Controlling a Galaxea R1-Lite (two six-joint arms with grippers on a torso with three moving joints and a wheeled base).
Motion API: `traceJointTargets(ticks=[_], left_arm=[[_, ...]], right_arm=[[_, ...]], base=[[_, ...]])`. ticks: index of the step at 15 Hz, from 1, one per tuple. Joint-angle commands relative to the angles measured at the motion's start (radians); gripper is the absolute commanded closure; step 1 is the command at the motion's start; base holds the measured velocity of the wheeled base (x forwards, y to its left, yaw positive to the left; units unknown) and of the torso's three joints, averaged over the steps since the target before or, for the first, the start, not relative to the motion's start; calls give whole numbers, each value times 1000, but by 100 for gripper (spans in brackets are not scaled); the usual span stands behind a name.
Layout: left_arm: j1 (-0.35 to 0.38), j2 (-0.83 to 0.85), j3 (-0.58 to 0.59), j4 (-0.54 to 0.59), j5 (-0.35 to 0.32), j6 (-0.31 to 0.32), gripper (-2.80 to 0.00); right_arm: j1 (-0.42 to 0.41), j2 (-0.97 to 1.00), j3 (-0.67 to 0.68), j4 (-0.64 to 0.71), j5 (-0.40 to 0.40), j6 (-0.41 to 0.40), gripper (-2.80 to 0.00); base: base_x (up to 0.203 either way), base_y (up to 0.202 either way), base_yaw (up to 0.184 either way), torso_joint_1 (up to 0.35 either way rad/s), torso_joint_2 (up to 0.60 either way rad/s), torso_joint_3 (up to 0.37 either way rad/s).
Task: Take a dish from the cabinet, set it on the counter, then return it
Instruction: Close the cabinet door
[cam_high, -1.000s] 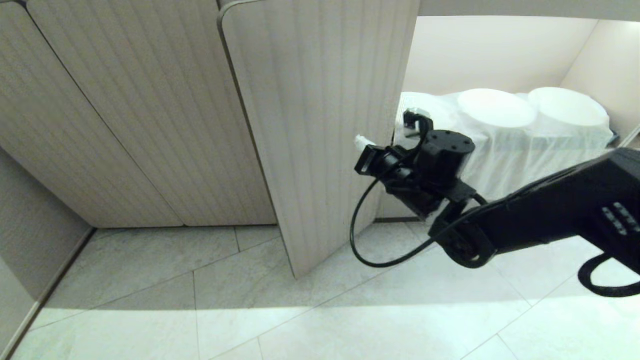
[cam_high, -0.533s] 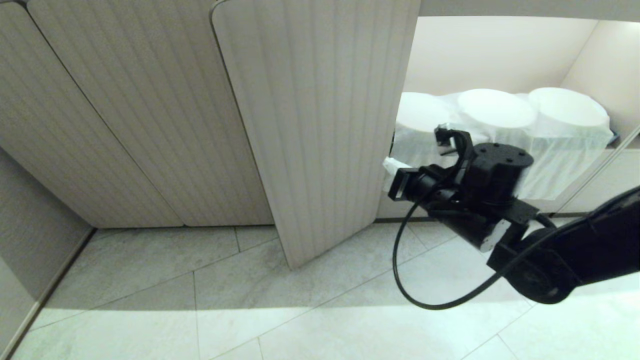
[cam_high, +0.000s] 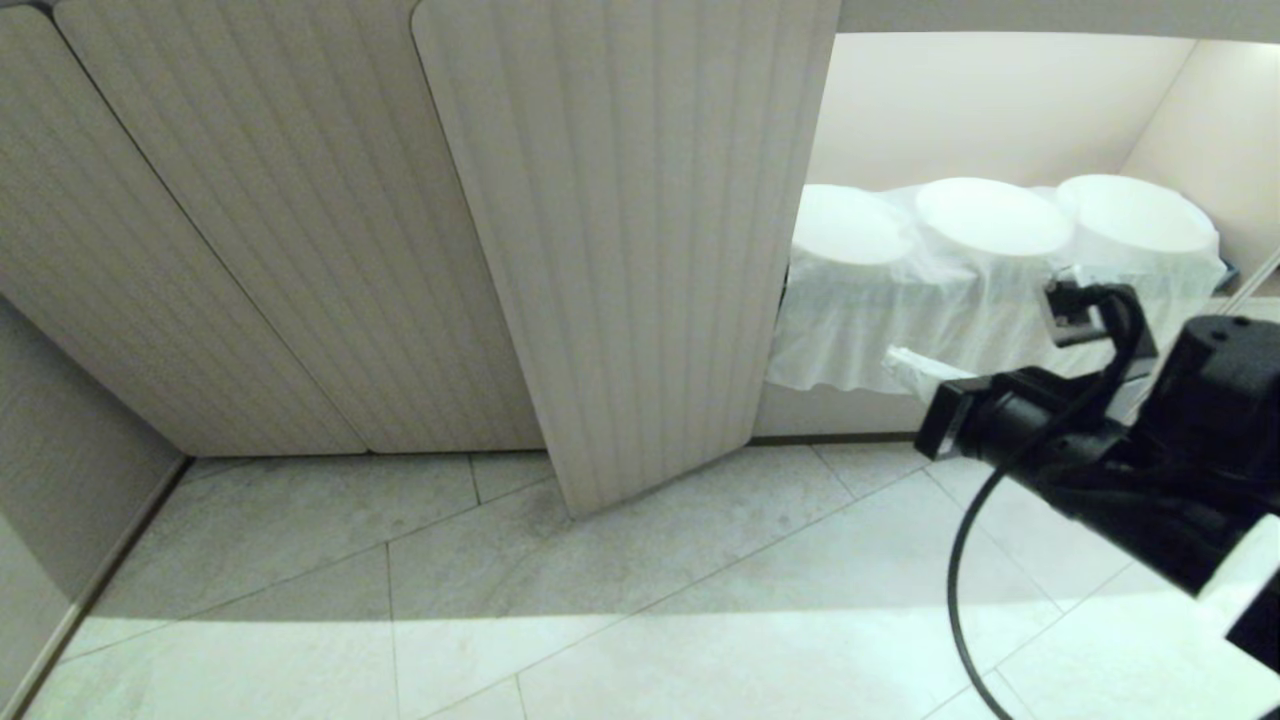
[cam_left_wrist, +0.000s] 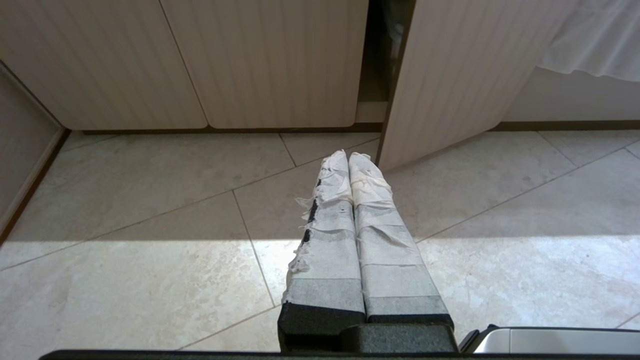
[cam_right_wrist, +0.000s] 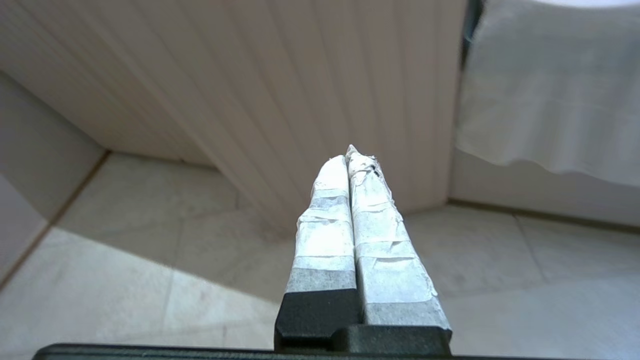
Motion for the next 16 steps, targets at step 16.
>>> traceJointTargets(ticks=[16], left_arm=[[0, 0, 0, -1, 0, -1, 0]], right_arm=[[-277, -997, 539, 609, 29, -52, 0]], base=[[0, 0, 0, 0, 0, 0]])
